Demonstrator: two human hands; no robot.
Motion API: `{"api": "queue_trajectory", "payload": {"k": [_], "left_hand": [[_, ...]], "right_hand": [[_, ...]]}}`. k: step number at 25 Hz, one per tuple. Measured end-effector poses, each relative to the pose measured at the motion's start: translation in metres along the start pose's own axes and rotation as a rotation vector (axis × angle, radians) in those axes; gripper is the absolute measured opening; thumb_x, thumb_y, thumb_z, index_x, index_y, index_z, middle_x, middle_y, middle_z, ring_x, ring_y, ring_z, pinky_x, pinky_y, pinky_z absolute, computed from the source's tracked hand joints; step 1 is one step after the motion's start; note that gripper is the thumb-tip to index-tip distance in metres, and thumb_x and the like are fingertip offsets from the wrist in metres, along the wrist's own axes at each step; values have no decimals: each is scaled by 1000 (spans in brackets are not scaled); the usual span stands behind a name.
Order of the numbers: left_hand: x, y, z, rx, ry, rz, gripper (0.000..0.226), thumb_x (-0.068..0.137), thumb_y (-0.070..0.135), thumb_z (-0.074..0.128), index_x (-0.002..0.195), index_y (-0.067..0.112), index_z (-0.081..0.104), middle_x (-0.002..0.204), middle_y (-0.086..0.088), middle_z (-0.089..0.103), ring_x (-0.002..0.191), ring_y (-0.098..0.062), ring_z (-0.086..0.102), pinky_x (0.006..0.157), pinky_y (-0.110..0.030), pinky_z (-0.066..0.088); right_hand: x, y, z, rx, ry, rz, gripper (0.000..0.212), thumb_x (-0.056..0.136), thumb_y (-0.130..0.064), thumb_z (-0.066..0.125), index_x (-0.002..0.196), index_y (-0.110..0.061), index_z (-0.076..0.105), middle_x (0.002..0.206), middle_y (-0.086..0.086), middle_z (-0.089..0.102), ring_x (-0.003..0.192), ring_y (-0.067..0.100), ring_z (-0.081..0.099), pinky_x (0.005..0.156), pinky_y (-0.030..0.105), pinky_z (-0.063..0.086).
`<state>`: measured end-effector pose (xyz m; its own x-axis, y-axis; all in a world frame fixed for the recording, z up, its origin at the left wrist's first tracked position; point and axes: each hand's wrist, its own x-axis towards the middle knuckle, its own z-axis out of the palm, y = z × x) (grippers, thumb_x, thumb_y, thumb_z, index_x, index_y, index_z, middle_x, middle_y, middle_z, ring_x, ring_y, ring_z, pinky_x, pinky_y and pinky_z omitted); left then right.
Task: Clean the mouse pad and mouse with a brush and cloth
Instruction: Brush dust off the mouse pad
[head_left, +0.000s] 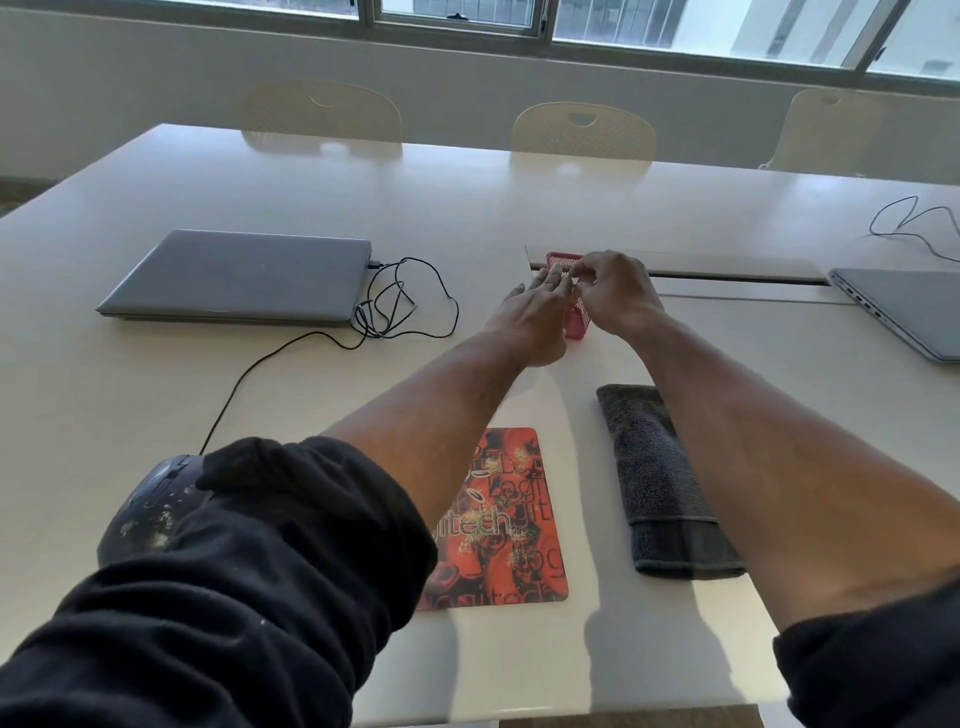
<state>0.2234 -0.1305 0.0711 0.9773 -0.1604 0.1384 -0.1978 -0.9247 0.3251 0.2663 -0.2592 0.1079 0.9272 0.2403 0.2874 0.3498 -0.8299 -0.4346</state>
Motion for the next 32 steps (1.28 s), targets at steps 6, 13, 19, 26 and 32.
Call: {"api": "queue_trajectory", "payload": {"k": [6,13,19,26,32], "left_hand": [[-1,0,1,4,-15,-9,84,93,16,54,162,10,5,170,-10,6,157,-22,5,125,-42,10],[-1,0,-2,26,-33,-6,84,93,19,56,161,8,9,170,-9,6,157,-22,2,125,-44,8],[-8,-2,-4,10,-15,22,84,93,18,56,161,10,8,170,-11,1,157,-23,-2,126,-46,5],[-43,-20,-28,-93,92,45,76,97,17,56,161,9,15,170,-7,3,157,-18,0,126,-40,6],[-109,-50,-38,-217,124,-32,74,99,19,57,161,12,17,170,-6,9,156,-15,4,126,-36,6]], "right_hand": [[4,1,4,4,-7,46,30,100,-7,52,114,-12,78,118,20,76,112,36,68,92,36,53],[7,-2,1,16,49,39,28,99,-5,54,111,-11,78,111,20,77,106,36,71,91,38,58],[3,3,-17,96,140,18,25,100,-8,53,108,-13,76,96,14,80,93,31,76,90,42,61],[-15,-10,-62,241,336,-9,28,103,-9,48,113,-11,74,86,9,76,82,23,77,87,38,63],[-69,-33,-51,443,290,-72,23,103,-9,53,112,-12,74,90,5,77,86,20,78,87,41,64]]}}
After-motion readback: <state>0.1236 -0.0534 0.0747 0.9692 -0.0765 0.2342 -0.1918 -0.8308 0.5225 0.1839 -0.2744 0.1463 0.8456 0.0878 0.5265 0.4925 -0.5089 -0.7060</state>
